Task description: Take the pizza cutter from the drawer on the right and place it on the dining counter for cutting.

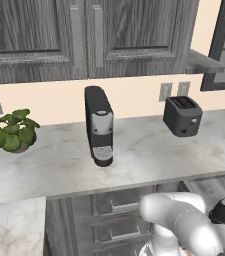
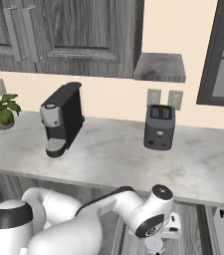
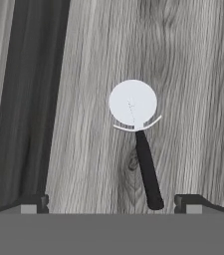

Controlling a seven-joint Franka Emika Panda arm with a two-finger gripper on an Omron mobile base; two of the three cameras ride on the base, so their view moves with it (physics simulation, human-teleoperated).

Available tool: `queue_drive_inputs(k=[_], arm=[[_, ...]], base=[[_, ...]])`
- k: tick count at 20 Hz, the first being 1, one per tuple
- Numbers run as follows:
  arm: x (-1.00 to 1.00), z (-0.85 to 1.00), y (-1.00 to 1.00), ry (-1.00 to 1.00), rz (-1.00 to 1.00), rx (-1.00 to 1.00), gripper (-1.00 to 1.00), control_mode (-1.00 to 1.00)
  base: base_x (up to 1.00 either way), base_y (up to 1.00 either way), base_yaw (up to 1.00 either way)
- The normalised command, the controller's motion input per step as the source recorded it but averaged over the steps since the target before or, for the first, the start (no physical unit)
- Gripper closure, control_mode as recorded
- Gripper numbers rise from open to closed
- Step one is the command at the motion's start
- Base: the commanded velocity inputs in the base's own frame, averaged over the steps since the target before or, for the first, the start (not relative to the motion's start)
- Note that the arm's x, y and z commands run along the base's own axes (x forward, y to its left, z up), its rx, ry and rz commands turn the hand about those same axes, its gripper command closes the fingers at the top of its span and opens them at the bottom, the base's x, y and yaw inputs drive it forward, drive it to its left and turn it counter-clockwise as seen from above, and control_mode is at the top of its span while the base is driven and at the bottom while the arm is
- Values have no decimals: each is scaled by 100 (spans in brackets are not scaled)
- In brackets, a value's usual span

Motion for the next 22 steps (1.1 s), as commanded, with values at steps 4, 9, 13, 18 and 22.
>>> queue_drive_inputs(k=[4, 9, 13, 18, 22], arm=[[0, -27, 0, 0, 0, 0, -100, -100], [0, -25, 0, 0, 0, 0, -100, -100], [0, -17, 0, 0, 0, 0, -100, -100], [0, -5, 0, 0, 0, 0, -100, -100], [1, -12, -12, 0, 0, 0, -100, -100]], base=[[0, 0, 0], [0, 0, 0], [0, 0, 0], [0, 0, 0], [0, 0, 0]])
